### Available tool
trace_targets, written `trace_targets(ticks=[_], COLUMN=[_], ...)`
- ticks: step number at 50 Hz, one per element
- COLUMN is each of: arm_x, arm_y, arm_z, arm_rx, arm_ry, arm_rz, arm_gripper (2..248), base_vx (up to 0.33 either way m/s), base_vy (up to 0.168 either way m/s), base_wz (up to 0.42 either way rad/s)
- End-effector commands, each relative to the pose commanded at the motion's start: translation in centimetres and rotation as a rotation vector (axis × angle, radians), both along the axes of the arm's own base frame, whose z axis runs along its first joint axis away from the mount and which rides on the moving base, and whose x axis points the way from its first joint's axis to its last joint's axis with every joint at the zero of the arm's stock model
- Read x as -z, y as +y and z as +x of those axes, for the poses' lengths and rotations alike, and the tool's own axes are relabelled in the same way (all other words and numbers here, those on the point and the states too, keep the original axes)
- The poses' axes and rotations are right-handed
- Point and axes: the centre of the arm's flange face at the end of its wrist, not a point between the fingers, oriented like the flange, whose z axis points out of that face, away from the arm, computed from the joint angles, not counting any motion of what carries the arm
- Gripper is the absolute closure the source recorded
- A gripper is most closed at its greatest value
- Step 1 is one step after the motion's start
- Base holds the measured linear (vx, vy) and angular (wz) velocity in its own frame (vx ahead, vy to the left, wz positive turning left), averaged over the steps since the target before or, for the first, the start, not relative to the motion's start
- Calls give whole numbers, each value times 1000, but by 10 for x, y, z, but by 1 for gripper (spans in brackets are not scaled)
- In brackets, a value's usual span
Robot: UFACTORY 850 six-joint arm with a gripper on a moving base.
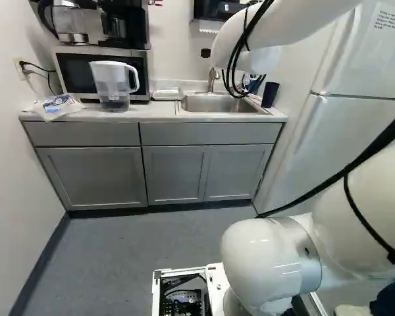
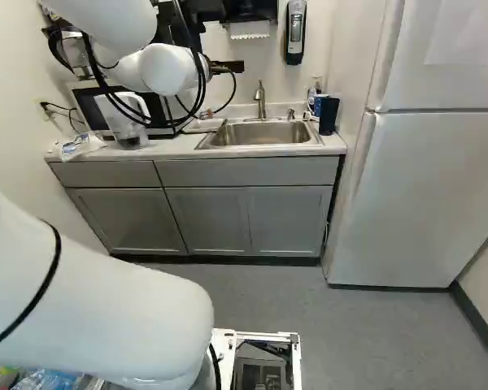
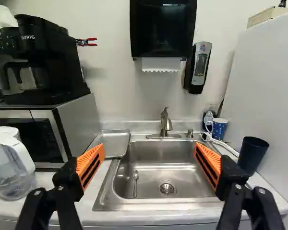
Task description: Rinse the cup and place it in the tray
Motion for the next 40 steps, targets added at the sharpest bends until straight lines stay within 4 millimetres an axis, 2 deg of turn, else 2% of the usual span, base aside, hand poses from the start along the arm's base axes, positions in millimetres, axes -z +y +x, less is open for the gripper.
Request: trace_targets(ticks=[22,40], arm_x=[0,0], arm_y=[0,0], arm_z=[0,0], arm_rx=[0,0], arm_ry=[0,0], arm_rz=[0,0], arm_gripper=[3,3], base_vx=[1,61], base_vy=[0,-2], base_wz=[0,-5])
